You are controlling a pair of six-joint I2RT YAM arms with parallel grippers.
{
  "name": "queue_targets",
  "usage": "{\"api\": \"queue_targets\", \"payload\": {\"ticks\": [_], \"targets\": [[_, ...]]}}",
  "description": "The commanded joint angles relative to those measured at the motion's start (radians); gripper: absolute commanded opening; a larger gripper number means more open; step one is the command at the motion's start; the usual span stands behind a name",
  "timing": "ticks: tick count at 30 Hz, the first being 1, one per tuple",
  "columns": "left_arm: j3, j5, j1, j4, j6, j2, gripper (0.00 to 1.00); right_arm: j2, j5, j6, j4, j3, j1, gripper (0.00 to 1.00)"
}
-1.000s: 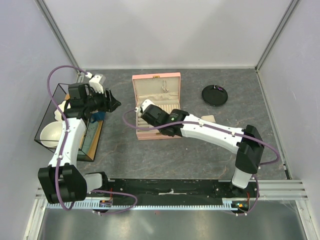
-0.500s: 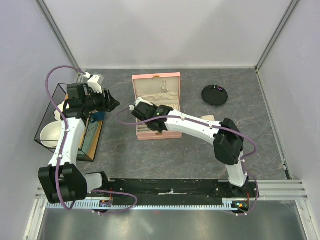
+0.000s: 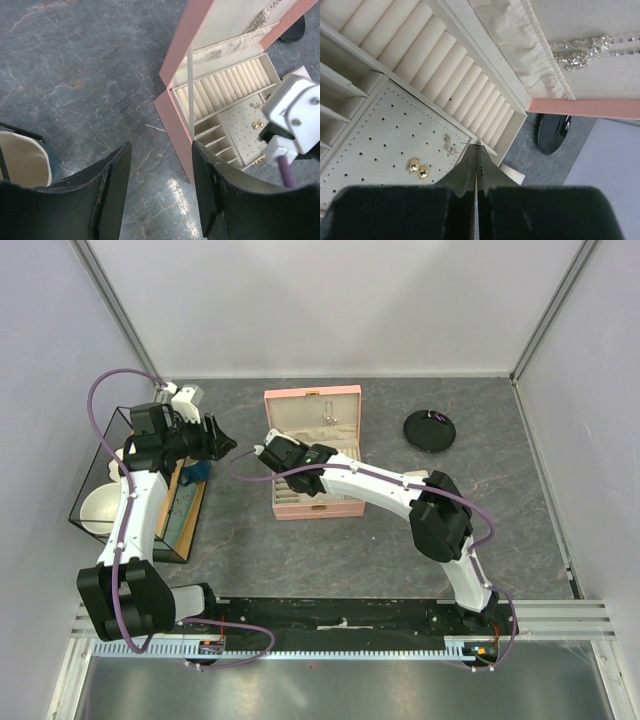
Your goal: Organize the mixed jewelry
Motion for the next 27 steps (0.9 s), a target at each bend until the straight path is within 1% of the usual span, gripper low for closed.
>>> {"api": "queue_targets", "payload": {"ticks": [1,27], "targets": [[0.059,0.046,0.012,0.009,-0.058,0.010,0.59,0.032,0.022,-0.028,0.014,0.061,0.002,0.00],[0.078,0.057,0.019,0.012,-0.071,0.013,0.59,0.093,-0.023,-0.028,0.014,0.078,0.017,0.00]]}}
